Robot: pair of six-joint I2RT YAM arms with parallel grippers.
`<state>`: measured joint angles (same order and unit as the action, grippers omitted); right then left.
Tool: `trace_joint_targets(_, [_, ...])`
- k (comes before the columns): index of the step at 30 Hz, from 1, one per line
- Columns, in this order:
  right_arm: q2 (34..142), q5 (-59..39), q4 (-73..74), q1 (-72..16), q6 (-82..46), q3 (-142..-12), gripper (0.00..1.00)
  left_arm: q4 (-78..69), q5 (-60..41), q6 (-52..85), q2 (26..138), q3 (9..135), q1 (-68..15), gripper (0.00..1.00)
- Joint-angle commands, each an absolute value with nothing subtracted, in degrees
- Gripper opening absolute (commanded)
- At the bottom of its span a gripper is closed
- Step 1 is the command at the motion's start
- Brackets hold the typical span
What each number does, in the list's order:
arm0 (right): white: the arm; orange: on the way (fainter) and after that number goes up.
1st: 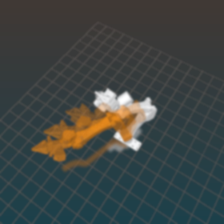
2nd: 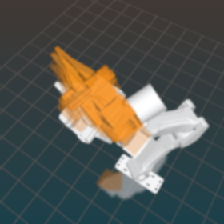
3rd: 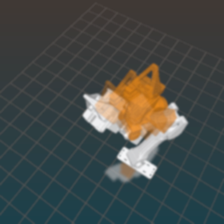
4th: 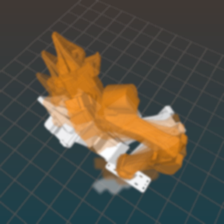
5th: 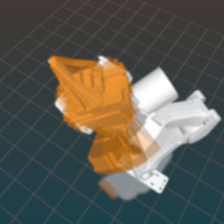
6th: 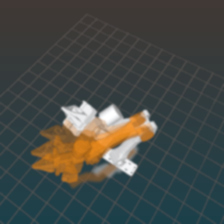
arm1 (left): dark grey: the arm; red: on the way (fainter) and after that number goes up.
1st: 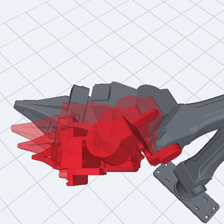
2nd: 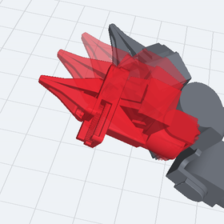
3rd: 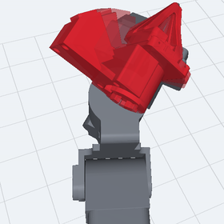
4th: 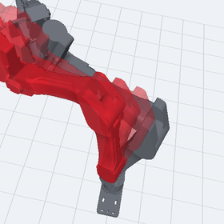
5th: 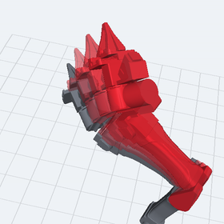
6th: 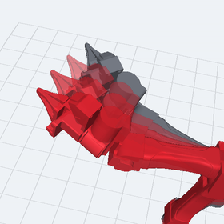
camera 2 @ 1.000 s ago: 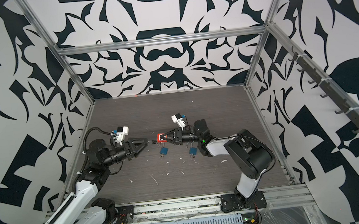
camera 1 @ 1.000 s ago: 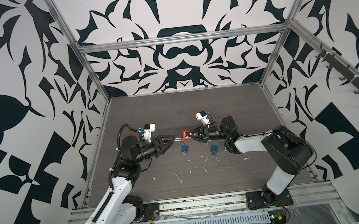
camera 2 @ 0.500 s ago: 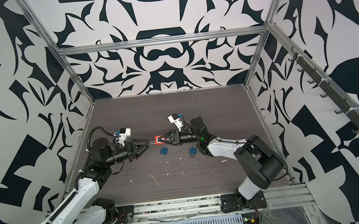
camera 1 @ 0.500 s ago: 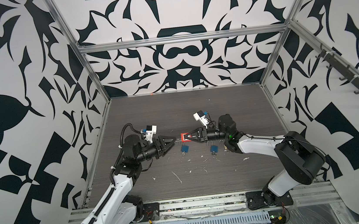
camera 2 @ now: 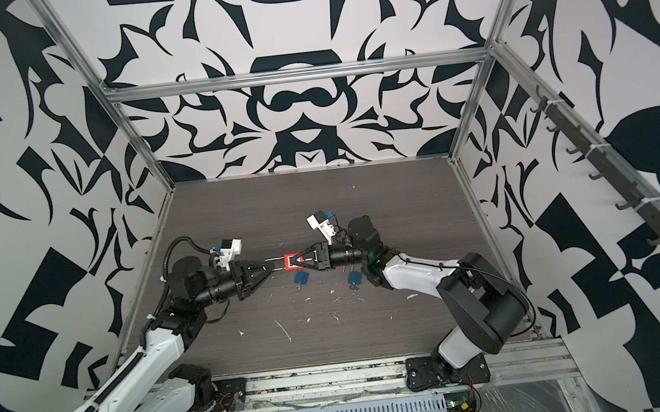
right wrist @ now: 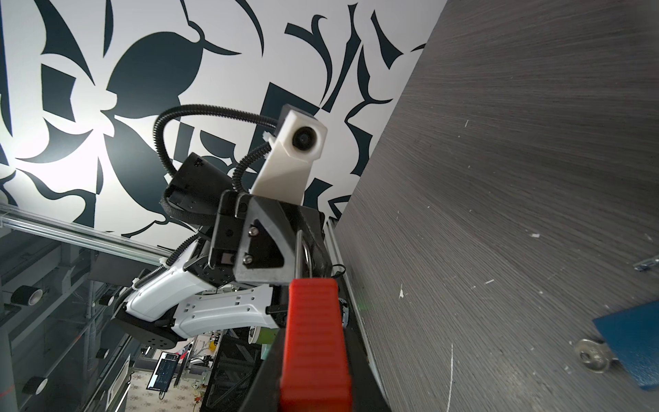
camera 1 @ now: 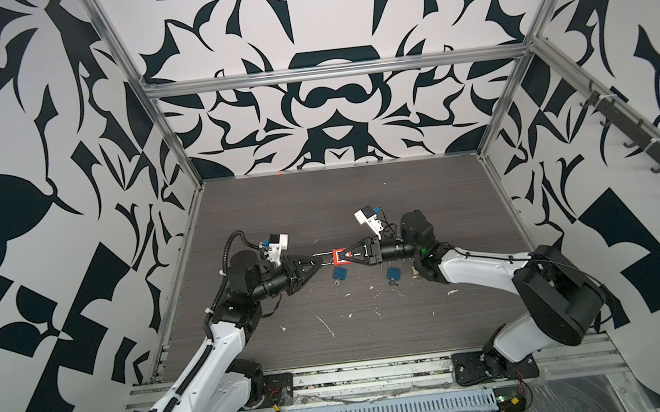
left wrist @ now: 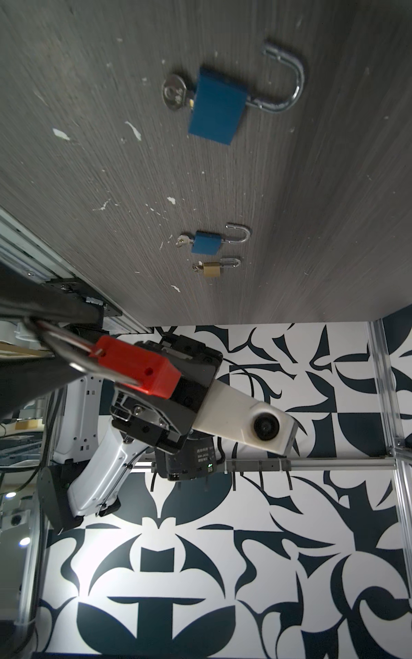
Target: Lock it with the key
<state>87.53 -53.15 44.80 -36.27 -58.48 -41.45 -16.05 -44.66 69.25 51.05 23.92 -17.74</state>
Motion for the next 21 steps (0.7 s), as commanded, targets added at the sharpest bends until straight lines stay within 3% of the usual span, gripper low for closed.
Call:
trace_joint_targets(1, [86.2,-53.5,45.6,-36.6,-57.1,-43.1,0.0,-16.8,-44.8,68.6,49.3,24.3,-17.8,0.11])
trace_joint_targets(7, [86.7,-54.2,46.9,-36.6,-57.4,-43.0,0.0,-16.1,-44.7,68.4,48.9,24.3,-17.8,0.0])
trace_joint_targets(21, [93.5,-55.6,61.4,-36.7,-65.8,-44.6,0.0,-18.8,-46.8,67.5,45.6,24.1,-17.8,0.0])
